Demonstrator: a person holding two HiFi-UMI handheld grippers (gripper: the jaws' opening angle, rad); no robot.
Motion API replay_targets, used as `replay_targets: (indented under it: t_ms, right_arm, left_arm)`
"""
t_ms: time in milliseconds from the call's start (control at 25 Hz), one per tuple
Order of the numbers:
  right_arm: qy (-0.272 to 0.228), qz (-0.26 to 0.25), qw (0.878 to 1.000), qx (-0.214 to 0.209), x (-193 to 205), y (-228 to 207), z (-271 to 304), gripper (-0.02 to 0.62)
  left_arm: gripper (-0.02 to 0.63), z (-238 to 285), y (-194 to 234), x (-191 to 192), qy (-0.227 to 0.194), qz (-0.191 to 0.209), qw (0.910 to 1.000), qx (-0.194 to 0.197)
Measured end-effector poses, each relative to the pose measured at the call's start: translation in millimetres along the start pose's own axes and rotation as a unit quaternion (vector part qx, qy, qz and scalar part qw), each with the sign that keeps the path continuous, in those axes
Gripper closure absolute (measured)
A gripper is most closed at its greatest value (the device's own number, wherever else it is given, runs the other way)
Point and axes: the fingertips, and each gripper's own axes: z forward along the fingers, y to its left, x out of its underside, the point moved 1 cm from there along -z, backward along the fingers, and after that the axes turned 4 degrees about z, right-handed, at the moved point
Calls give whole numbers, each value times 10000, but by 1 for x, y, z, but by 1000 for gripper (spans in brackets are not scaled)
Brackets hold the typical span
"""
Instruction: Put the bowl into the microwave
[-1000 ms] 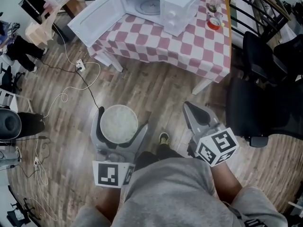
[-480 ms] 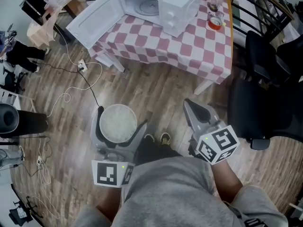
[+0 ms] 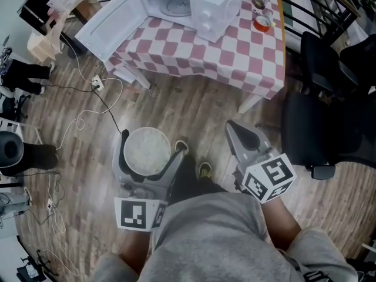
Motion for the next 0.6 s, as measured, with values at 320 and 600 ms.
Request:
replay_targets:
  t_ms: [320,600]
  right_arm:
    - [61,-5,9999,120,-5,3,22,597]
    - [131,33,9996,230,-11,0,56,597]
  left_arm:
    - [66,14,24,6,12,-108,9999,50]
    - [66,39,53,15,69,-200,9997,108]
